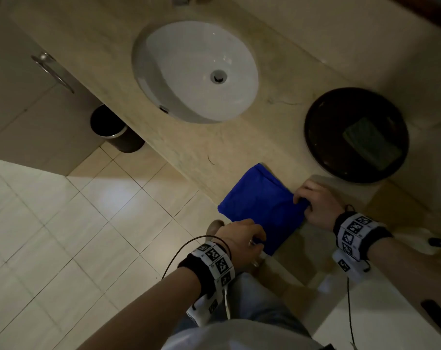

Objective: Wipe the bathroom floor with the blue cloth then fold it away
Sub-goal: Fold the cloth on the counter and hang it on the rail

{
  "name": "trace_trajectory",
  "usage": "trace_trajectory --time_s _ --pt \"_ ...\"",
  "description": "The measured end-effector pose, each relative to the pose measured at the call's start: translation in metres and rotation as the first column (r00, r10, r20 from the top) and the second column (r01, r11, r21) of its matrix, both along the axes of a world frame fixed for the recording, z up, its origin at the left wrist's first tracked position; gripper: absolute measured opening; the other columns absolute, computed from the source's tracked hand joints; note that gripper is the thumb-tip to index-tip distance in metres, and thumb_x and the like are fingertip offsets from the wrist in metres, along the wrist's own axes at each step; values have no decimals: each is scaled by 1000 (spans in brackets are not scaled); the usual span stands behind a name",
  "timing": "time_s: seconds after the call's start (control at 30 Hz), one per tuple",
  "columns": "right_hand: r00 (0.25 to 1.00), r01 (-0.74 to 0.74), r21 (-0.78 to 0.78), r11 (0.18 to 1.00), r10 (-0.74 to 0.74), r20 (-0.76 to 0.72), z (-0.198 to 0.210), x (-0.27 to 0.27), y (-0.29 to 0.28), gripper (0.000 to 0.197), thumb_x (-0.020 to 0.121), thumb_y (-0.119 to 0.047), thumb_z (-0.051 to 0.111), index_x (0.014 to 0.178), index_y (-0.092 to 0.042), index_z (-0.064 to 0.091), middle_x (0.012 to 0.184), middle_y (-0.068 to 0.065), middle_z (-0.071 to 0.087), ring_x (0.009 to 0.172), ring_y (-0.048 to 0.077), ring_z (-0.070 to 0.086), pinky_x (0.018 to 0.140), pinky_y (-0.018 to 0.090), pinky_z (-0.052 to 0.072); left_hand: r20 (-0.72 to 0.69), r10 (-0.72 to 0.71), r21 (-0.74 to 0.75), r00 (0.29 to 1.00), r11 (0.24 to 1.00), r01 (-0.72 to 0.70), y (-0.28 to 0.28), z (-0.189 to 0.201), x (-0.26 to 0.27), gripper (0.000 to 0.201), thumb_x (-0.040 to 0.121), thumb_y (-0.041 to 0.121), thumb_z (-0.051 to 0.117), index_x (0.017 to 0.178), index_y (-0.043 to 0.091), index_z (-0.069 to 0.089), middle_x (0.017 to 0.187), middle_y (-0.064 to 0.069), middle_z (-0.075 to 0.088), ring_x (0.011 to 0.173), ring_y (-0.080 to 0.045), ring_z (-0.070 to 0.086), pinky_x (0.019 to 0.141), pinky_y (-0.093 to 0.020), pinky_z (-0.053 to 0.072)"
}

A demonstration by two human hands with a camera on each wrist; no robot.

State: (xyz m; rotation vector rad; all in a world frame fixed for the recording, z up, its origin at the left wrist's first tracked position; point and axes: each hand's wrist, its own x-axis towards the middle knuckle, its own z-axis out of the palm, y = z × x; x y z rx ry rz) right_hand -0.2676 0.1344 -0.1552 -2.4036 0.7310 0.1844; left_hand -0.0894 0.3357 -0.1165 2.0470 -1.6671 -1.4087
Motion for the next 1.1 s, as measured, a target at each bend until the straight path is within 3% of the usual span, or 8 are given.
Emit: trace_trajectory --time_s 0.1,0.23,0.33,0.43,0.5,0.6,0.77,1.1 --pt "999 25 18 1000 -25 -22 4 10 -5 32 61 18 63 76 -10 63 93 1 46 83 23 49 65 30 38 77 93 -31 993 995 -90 2 -2 12 20 95 35 49 112 33 58 112 13 56 99 -10 56 88 -31 48" --pt "996 84 -17 996 -84 34 13 44 -8 17 77 9 61 77 -9 63 91 4 48 78 22 49 69 25 33 178 357 -97 917 934 -344 6 -4 37 16 95 33 49 110 32 54 108 12 52 92 -11 55 78 -27 47" --pt "994 74 -16 997 -73 79 16 80 -7 15 84 5 62 95 -4 67 97 10 50 81 18 48 73 25 37 186 506 -89 842 862 -499 7 -7 52 22 93 33 53 115 29 52 111 10 48 91 -11 55 76 -27 47" --pt "1000 14 28 1000 -14 10 18 115 -5 31 89 -5 63 119 -13 62 109 4 48 94 16 49 86 24 39 168 585 4 793 804 -594 6 -15 60 28 92 35 57 118 30 48 111 10 50 89 -10 55 73 -25 43" --pt "997 -16 87 996 23 -74 18 132 -2 33 89 -7 64 121 -17 61 110 0 43 97 13 47 87 24 39 124 598 98 792 787 -609 5 -20 60 32 93 35 57 121 29 43 108 9 57 87 -10 57 68 -22 42" --pt "986 -43 62 997 52 -159 14 146 -1 22 86 -6 67 104 -19 63 106 -1 42 92 18 52 84 35 50 104 602 166 792 774 -610 5 -25 57 29 95 34 55 119 28 40 102 7 63 81 -11 60 58 -22 39" --pt "978 -35 49 998 45 -203 14 152 -6 21 83 -5 71 81 -19 56 98 -1 45 87 20 53 82 36 48 124 575 189 809 787 -588 2 -29 63 23 94 34 56 113 28 46 97 8 58 84 -12 57 67 -25 44" --pt "997 36 -31 999 -38 -68 20 173 -26 12 84 -6 70 88 -8 60 94 2 45 85 23 50 72 27 34 155 621 -9 768 778 -628 -29 -9 113 19 86 29 62 104 27 55 96 6 60 87 -18 59 75 -30 47"
